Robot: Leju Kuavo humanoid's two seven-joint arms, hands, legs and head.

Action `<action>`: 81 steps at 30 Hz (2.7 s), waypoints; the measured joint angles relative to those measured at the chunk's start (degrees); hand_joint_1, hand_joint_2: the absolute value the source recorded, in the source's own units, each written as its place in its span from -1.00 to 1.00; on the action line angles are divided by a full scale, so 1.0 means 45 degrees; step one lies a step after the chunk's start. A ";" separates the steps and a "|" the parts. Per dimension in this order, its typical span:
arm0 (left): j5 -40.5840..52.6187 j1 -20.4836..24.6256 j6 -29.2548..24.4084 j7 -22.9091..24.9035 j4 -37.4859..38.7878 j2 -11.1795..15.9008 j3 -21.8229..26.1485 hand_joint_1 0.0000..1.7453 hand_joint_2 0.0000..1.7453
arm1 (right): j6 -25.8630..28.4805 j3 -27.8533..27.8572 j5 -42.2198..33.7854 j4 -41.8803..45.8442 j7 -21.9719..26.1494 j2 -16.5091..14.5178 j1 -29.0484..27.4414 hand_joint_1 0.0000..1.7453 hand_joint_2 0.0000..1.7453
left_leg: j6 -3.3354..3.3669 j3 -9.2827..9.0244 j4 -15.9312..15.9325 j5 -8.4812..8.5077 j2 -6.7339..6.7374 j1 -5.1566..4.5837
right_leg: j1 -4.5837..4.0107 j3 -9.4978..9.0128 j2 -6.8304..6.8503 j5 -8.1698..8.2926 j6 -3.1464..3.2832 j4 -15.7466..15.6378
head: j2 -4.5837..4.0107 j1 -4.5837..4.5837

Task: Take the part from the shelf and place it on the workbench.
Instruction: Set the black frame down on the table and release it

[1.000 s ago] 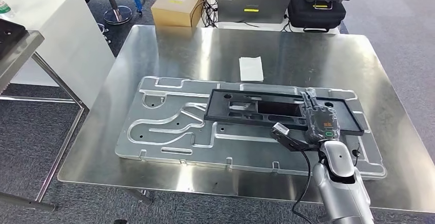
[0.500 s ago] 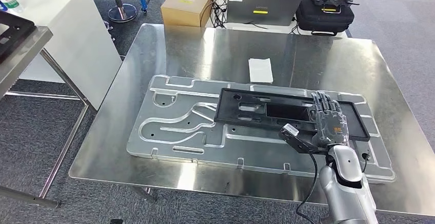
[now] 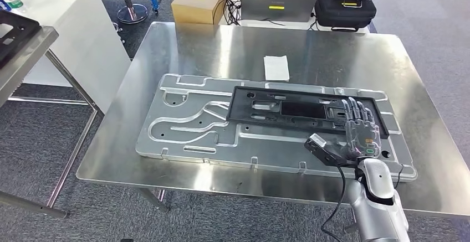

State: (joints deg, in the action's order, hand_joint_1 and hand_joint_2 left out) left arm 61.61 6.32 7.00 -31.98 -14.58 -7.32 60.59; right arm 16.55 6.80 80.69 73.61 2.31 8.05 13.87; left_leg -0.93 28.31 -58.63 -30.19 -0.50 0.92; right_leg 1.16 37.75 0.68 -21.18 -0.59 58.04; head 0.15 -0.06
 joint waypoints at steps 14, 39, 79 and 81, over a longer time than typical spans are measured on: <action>0.0001 0.0001 0.0079 -0.0028 0.0000 -0.0033 0.0024 -1.00 -1.00 | 0.0112 0.0214 0.0096 0.0001 0.0191 -0.0002 -0.0217 -1.00 1.00 | 0.0686 0.1630 0.0190 0.1652 0.0075 -0.0286 | -0.0064 -0.1135 -0.0127 -0.1815 -0.0177 0.1240 | 0.0001 0.0081; -0.0044 0.0020 0.0130 -0.0018 0.0010 -0.0052 0.0126 -1.00 -1.00 | 0.0212 0.0149 0.0489 0.0108 0.0205 -0.0223 -0.0829 -1.00 1.00 | 0.0709 0.0280 0.1185 0.1351 0.0175 -0.0162 | 0.0023 0.0475 -0.0143 -0.2143 -0.0226 0.2059 | 0.0000 0.0088; -0.0367 -0.0250 -0.0131 -0.0381 0.0049 -0.0391 0.0934 -1.00 -1.00 | -0.1364 0.3983 -0.5643 0.0684 0.5143 -0.4132 -0.4704 -1.00 1.00 | 0.0363 0.2094 -0.0233 0.1978 0.0346 -0.0317 | -0.0008 -0.2613 -0.0111 -0.2591 -0.0175 -0.0101 | 0.0002 0.0123; -0.0363 -0.0299 -0.0195 -0.0387 0.0049 -0.0397 0.1067 -1.00 -1.00 | -0.2105 0.5138 -0.6158 0.0440 0.5814 -0.4650 -0.4702 -1.00 1.00 | 0.0192 0.2225 -0.0311 0.1867 0.0295 -0.0247 | 0.0001 -0.2368 -0.0032 -0.2300 0.0071 -0.0128 | 0.0001 0.0147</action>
State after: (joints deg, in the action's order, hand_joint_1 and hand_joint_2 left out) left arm 59.98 4.97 6.13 -33.73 -14.36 -9.10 65.39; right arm 7.08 29.92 52.97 75.59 28.48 -12.87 -7.29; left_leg -0.06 38.32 -60.03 -21.79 0.83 -0.19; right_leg 1.16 27.09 0.54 -31.53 -0.28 57.47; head 0.16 0.60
